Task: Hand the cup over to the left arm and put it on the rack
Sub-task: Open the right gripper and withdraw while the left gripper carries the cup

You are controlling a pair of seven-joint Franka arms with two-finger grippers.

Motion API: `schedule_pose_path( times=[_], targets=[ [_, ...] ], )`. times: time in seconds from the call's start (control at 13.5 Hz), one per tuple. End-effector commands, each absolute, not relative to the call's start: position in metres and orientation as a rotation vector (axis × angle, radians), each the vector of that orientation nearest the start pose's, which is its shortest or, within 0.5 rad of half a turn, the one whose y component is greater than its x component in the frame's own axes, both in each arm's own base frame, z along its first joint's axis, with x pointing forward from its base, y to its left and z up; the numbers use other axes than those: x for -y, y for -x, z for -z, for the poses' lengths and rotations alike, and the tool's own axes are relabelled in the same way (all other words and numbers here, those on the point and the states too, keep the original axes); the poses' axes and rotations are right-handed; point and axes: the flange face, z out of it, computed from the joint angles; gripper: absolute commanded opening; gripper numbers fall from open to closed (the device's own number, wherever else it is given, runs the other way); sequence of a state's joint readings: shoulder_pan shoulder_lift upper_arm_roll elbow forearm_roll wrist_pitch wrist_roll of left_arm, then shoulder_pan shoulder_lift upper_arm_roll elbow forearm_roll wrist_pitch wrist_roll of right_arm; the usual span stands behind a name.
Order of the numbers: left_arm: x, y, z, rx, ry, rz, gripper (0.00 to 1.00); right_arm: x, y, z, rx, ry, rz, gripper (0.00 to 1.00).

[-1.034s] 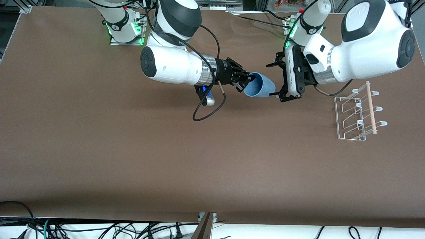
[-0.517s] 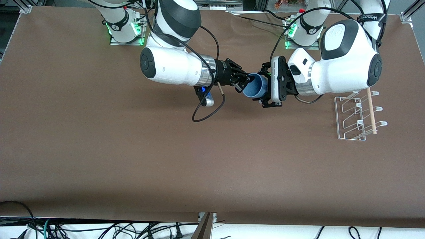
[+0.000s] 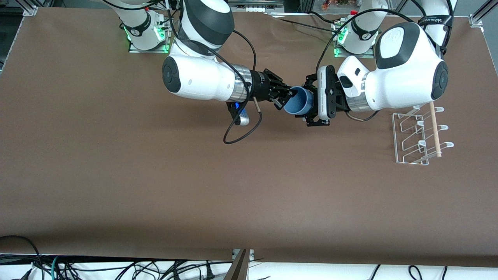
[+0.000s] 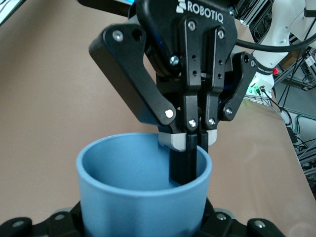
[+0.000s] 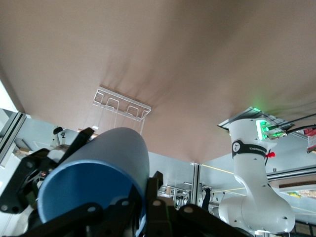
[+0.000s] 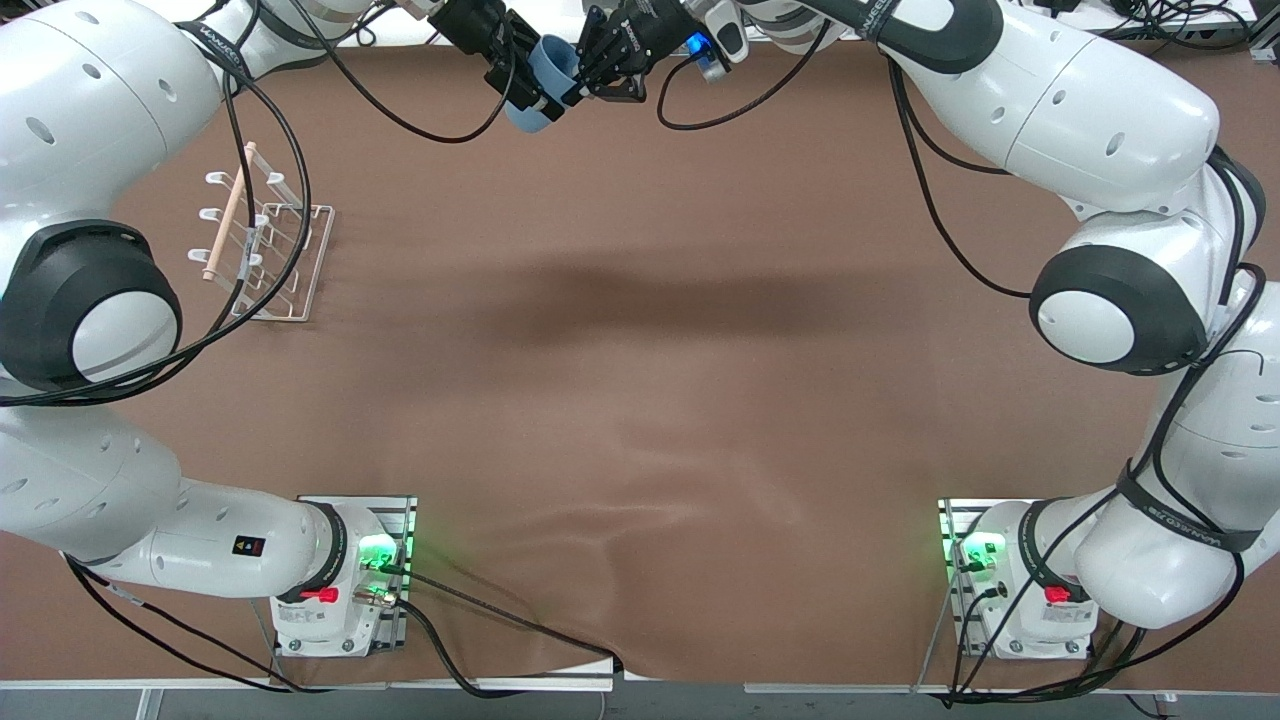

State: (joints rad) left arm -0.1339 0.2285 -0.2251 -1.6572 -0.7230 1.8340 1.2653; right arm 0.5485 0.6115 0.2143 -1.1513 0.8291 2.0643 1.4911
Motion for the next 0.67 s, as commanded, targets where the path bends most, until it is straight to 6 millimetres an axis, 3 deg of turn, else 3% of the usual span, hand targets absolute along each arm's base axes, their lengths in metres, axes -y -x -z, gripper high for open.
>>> schedule_pose_path(
  times=[0.0,0.15,0.3,0.44,0.59],
  targets=[
    [0.252,-0.568,-0.502,1.592,-1.827,-0.342,0.00,-0.492,-0.577,-0.519,-1.160,2.012,-0.824,0.98],
    [0.248,-0.567,-0.504,1.617,-1.841,-0.314,0.00,-0.470,-0.584,-0.534,-1.115,2.041,-0.815,0.99],
    [0.236,-0.568,-0.508,1.647,-1.863,-0.282,0.00,-0.432,-0.597,-0.552,-1.090,2.056,-0.810,0.99],
    [0.212,-0.572,-0.511,1.708,-1.943,-0.190,0.00,-0.373,-0.616,-0.560,-1.046,2.112,-0.828,0.99],
    [0.190,-0.570,-0.501,1.787,-2.077,-0.001,0.00,-0.292,-0.640,-0.551,-0.983,2.161,-0.869,0.99]
  ],
)
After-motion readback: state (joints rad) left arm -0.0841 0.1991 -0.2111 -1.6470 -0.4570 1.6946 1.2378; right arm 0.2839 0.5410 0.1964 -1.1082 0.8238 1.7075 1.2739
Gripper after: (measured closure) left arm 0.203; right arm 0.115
